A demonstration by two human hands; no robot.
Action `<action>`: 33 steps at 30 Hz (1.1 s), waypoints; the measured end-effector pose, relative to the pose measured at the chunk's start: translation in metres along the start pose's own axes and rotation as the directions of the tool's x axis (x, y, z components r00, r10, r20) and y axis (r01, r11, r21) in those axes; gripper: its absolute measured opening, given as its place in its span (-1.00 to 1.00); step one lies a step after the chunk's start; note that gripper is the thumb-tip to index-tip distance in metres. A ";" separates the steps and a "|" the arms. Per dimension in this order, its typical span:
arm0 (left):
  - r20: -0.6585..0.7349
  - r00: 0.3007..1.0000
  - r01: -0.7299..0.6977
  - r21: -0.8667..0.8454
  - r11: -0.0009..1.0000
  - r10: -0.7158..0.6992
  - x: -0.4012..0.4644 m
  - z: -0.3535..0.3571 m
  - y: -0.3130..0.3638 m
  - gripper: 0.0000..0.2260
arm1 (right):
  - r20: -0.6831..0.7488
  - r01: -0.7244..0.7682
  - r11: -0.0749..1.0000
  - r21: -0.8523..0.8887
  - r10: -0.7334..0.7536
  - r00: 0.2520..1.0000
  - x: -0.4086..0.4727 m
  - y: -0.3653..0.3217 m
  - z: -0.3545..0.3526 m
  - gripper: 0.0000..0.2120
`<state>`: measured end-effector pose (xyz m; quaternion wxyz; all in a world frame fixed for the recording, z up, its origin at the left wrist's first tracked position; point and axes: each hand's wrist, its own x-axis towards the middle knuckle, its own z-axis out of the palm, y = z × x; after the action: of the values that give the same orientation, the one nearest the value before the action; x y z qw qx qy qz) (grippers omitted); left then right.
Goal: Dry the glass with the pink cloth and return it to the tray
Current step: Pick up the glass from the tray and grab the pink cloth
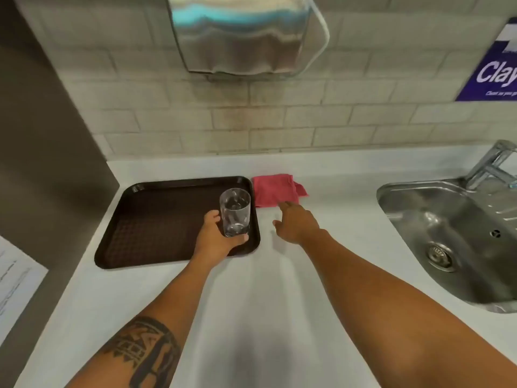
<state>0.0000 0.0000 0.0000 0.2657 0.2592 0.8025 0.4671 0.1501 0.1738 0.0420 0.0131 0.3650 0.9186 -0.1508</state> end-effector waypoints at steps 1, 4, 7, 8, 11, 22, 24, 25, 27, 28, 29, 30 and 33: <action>-0.003 1.000 -0.019 -0.030 0.999 0.019 0.005 0.001 -0.002 -0.05 | 0.030 -0.013 1.000 0.013 0.013 0.999 0.008 0.000 0.001 -0.37; 0.027 0.999 -0.040 -0.046 0.998 0.041 0.014 0.005 -0.015 -0.25 | 0.105 -0.031 0.999 0.014 0.030 0.994 0.032 0.002 0.002 -0.41; 0.023 0.998 -0.059 -0.067 0.996 0.060 0.022 0.009 -0.020 -0.35 | 0.135 -0.024 1.000 -0.002 0.024 0.991 0.059 0.004 0.004 -0.50; 0.027 0.998 -0.055 -0.069 0.996 0.057 0.022 0.009 -0.017 -0.36 | 0.142 -0.019 1.000 -0.007 0.020 0.990 0.065 0.005 0.004 -0.50; 0.043 0.997 -0.055 -0.057 0.997 0.057 0.029 0.009 -0.014 -0.38 | 0.148 -0.019 1.000 -0.014 0.021 0.989 0.086 0.010 0.007 -0.41; 0.106 0.993 -0.049 -0.121 0.992 0.061 0.032 0.010 0.009 -0.51 | 0.048 -0.070 0.968 -0.240 0.084 0.995 0.107 0.017 0.032 -0.49; 0.120 0.991 -0.039 -0.178 0.983 0.061 0.031 0.010 0.017 -0.55 | 0.038 -0.090 0.964 -0.248 0.103 0.994 0.107 0.015 0.031 -0.60; 0.124 0.991 -0.031 -0.214 0.976 0.058 0.031 0.011 0.020 -0.56 | 0.048 -0.119 0.969 -0.218 0.133 0.990 0.105 0.014 0.030 -0.63; 0.128 0.990 -0.019 -0.276 0.961 0.057 0.029 0.012 0.027 -0.58 | 0.083 -0.203 0.979 -0.008 0.203 0.976 0.096 0.012 0.022 -0.65; 0.130 0.990 -0.016 -0.294 0.956 0.057 0.029 0.012 0.030 -0.59 | 0.111 -0.245 0.949 0.198 0.226 0.968 0.090 0.011 0.016 -0.63; 0.130 0.990 -0.014 -0.312 0.950 0.057 0.029 0.012 0.034 -0.61 | 0.126 -0.264 0.851 0.453 0.232 0.964 0.085 0.010 0.009 -0.64; 0.128 0.990 -0.011 -0.333 0.943 0.057 0.028 0.013 0.038 -0.62 | 0.132 -0.272 0.682 0.679 0.251 0.959 0.076 0.008 0.001 -0.67; 0.132 0.989 -0.003 -0.403 0.915 0.062 0.026 0.016 0.050 -0.62 | 0.216 -0.226 0.057 0.972 0.145 0.966 0.038 -0.002 -0.020 -0.51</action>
<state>0.0005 0.0483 0.0324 0.3619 0.2452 0.6642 0.6063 0.1228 0.2036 0.0561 -0.1901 0.3869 0.5183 -0.7386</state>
